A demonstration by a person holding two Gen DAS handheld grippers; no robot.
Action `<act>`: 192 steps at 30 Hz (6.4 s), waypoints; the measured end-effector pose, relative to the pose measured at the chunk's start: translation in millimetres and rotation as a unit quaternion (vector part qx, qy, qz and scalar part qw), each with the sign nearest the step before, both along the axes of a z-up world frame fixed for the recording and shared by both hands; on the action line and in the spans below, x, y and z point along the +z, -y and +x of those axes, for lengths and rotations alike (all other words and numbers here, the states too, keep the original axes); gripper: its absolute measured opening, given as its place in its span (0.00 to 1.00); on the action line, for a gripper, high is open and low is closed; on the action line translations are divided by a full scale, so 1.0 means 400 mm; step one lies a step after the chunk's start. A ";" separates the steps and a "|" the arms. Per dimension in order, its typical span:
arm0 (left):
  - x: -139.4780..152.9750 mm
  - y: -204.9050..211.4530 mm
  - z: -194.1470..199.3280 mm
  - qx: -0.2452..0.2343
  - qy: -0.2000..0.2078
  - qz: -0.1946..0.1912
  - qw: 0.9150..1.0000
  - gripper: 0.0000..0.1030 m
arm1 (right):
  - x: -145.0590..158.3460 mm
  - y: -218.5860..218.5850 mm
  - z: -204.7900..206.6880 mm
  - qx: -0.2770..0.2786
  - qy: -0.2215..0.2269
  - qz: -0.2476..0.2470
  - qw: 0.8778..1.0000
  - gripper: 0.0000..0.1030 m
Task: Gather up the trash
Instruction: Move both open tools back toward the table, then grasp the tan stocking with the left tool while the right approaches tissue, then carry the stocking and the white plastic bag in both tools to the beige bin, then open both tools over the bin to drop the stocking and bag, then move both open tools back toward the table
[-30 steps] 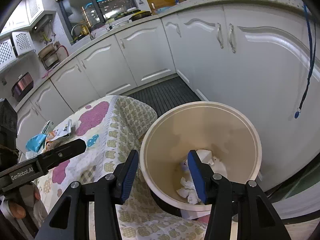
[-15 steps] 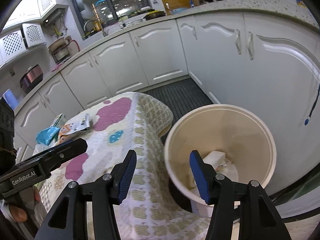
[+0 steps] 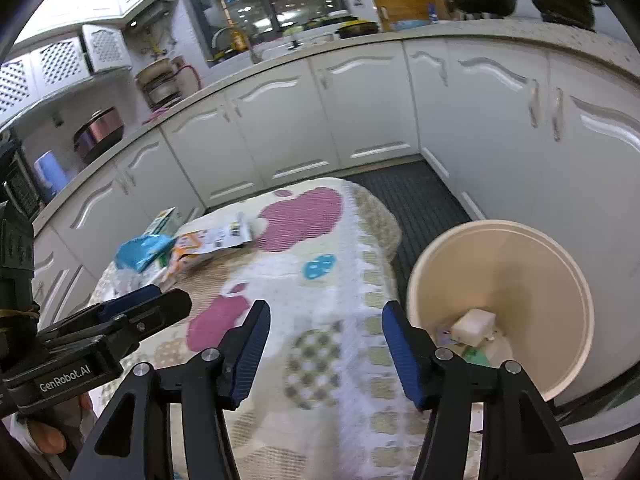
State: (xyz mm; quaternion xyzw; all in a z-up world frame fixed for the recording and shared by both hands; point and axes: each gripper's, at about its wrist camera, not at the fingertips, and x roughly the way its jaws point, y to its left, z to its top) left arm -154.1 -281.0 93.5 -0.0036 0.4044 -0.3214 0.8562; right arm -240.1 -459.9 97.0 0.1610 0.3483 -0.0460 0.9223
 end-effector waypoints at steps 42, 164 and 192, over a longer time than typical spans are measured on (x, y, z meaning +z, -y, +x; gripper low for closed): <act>-0.137 -0.546 0.187 0.138 -0.090 -0.032 0.986 0.29 | -0.053 -0.456 0.354 0.226 -0.035 0.099 0.968 0.57; -0.070 0.440 0.022 -0.162 -0.055 0.002 0.985 0.58 | -0.073 0.359 -0.110 -0.124 -0.009 0.030 0.992 0.43; 0.022 0.056 -0.009 -0.037 0.019 0.005 0.999 0.58 | 0.006 0.077 -0.031 -0.046 0.025 0.017 0.998 0.60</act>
